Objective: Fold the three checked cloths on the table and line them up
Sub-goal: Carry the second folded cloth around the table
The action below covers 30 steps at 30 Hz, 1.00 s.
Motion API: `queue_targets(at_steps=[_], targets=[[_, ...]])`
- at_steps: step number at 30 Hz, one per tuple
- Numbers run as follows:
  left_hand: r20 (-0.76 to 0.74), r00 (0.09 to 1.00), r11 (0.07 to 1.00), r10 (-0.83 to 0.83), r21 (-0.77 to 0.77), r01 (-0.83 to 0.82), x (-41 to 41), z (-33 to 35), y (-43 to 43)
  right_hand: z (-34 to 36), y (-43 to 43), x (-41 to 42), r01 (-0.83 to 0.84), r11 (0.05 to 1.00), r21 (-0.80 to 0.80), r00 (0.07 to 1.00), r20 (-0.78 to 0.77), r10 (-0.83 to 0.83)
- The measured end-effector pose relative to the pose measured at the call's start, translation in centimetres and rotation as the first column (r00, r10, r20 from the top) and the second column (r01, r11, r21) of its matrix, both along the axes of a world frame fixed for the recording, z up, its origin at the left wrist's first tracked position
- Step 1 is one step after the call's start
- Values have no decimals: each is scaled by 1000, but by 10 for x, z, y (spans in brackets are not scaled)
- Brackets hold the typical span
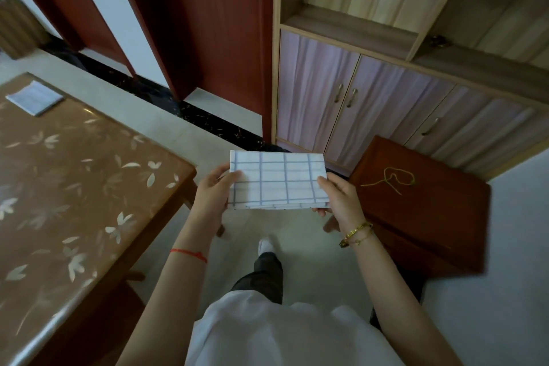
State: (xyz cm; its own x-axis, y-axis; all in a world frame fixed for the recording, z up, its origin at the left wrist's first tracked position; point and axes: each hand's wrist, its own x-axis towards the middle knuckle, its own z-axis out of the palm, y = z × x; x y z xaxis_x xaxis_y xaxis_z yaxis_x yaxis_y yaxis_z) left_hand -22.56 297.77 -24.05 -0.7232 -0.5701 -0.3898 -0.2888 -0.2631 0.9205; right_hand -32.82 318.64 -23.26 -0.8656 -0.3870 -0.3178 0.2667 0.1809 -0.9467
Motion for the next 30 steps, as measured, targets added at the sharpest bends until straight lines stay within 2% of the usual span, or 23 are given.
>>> queue_targets(at_steps=[9, 16, 23, 30], targets=[[9, 998, 998, 57, 18, -57, -114, 10, -102, 4, -106, -131, -48, 999, -3, 998, -27, 48], [29, 991, 991, 128, 35, -129, -171, 18, -166, 4, -180, -200, -102, 995, -8, 995, -9, 102], [26, 967, 964, 254, 68, -255, -220, 11, -227, -2, -259, -270, -192, 981, 11, 981, -11, 192], [39, 907, 902, 420, 93, -422, -280, 7, -295, -4, -353, -355, -351, 936, 9, 936, -3, 351]])
